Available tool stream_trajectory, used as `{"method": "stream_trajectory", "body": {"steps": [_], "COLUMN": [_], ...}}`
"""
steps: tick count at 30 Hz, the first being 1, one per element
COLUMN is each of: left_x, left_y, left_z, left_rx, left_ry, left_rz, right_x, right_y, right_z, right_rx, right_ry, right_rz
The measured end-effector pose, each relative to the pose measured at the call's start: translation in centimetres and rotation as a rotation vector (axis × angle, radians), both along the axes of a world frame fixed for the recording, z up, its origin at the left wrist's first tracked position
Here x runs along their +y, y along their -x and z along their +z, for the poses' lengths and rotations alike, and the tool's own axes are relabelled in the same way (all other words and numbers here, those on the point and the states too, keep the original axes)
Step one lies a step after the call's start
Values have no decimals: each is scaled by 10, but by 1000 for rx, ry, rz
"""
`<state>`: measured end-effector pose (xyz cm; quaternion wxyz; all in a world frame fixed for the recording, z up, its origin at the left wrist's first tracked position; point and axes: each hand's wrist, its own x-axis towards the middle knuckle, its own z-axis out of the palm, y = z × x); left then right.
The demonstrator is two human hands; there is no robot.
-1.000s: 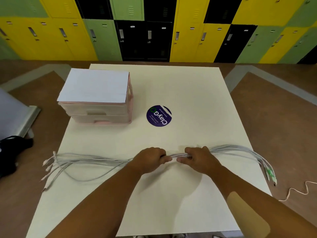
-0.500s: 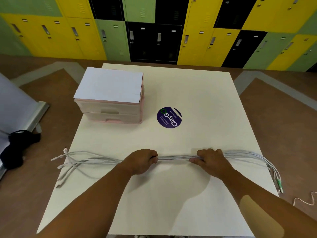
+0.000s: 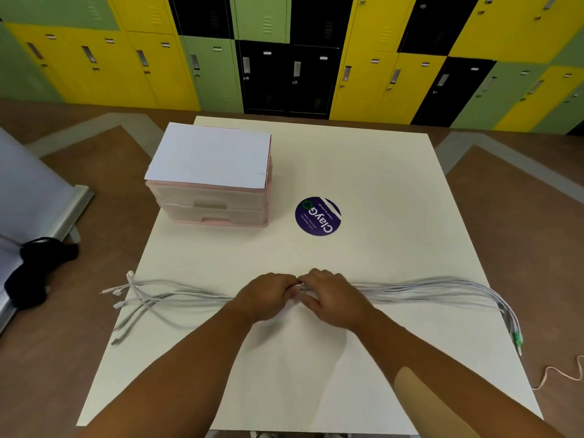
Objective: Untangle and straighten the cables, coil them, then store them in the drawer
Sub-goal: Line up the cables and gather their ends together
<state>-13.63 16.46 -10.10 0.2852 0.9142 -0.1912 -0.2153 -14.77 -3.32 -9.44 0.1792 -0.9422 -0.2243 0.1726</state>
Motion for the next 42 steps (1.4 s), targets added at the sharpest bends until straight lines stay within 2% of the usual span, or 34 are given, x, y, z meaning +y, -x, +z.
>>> {"method": "stream_trajectory", "body": {"steps": [7,13,15,19,24,31,37,42], "left_x": [0,3,8,17,32,61,57,57], "left_y": [2,4,6,8,3,5,12,14], "left_z": [0,0,0,-3,4,6,0,-2], "left_rx": [-101,-87,-65,102,156,16,1,-27], "left_ry": [-75,-154,-133,51,48,-191,-133,-76], "left_rz": [32,115,109,46,-18,5,59,90], "right_x": [8,9,10,10,9,3,11,35], "right_y": [2,-3,-3,-2,-6,-11,-9,-9], "right_z": [-5,2,4,5,7,9,8,9], "right_rx": [136,183,192,209,223,224,122,155], "right_ry": [-33,-1,1,5,6,17,143,-35], "right_rz": [-23,7,13,-7,-52,-100,-70,-58]}}
